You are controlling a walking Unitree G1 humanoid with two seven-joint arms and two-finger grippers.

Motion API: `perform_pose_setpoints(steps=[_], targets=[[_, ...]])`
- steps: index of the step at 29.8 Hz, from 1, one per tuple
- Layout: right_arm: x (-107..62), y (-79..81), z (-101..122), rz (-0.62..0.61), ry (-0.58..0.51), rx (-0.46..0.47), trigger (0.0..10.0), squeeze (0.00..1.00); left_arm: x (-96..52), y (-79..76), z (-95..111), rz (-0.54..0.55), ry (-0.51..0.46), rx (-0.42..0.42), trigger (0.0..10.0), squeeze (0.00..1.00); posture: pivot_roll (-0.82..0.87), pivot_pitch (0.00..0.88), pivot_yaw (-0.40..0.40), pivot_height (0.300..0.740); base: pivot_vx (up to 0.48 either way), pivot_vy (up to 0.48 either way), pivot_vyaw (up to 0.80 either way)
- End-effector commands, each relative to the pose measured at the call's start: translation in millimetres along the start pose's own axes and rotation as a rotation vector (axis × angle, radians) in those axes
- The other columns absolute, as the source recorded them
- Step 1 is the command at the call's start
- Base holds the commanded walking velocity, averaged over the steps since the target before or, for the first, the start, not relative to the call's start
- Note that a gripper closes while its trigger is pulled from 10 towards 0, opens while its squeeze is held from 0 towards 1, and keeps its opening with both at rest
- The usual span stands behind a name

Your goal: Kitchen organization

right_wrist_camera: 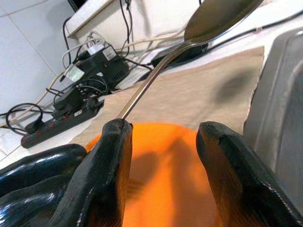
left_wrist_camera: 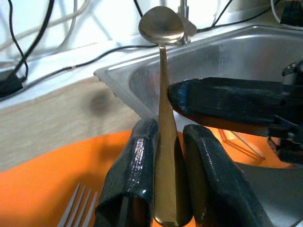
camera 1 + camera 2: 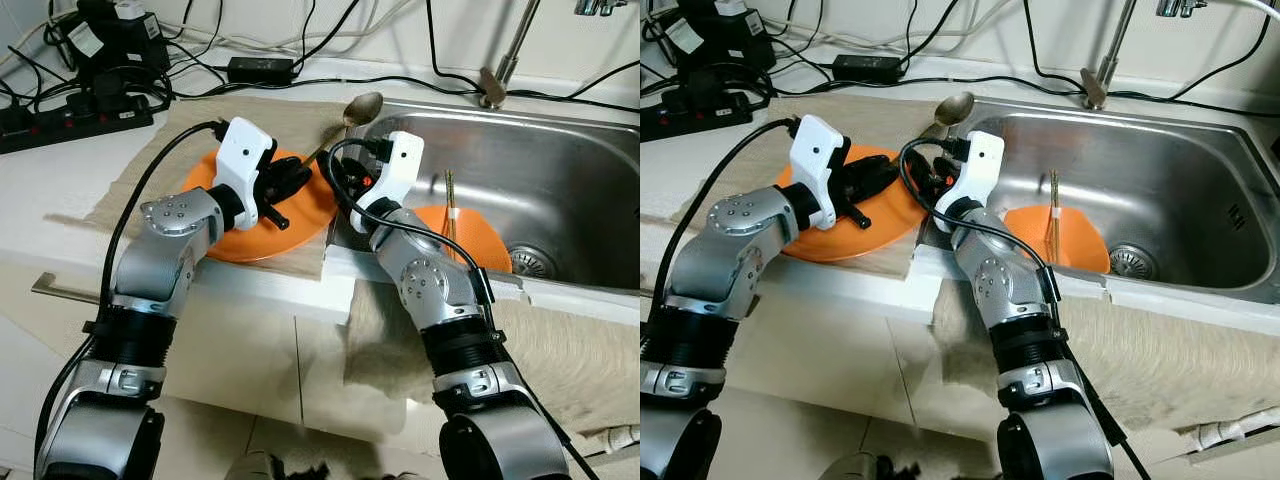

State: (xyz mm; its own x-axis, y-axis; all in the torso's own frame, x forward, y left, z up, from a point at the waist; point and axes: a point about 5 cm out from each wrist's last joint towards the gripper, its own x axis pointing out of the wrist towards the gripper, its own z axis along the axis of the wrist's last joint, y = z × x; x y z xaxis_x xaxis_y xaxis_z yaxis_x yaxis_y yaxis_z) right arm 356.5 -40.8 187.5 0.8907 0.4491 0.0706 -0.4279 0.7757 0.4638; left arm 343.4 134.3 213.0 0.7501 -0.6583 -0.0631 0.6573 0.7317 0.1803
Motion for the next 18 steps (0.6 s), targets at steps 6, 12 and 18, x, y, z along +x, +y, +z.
perform_pose_setpoints(steps=[6,12,18], targets=[[14.1,34.6,9,0.086,-0.04,0.022,10.0,0.0,0.3,-15.7,-1,-0.105,-0.001,0.01,0.0,0.0,0.1,0.017,0.008,0.74,0.0,0.0,0.0],[13.0,37.2,10,0.105,-0.038,0.032,10.0,0.0,1.2,-7.2,-12,-0.056,0.055,-0.008,0.0,0.0,0.09,0.016,0.008,0.74,0.0,0.0,0.0],[11.6,39.0,10,0.115,-0.031,0.068,10.0,0.0,1.8,-6.0,-16,-0.059,0.075,0.009,0.0,0.0,0.09,0.018,0.01,0.74,0.0,0.0,0.0]])
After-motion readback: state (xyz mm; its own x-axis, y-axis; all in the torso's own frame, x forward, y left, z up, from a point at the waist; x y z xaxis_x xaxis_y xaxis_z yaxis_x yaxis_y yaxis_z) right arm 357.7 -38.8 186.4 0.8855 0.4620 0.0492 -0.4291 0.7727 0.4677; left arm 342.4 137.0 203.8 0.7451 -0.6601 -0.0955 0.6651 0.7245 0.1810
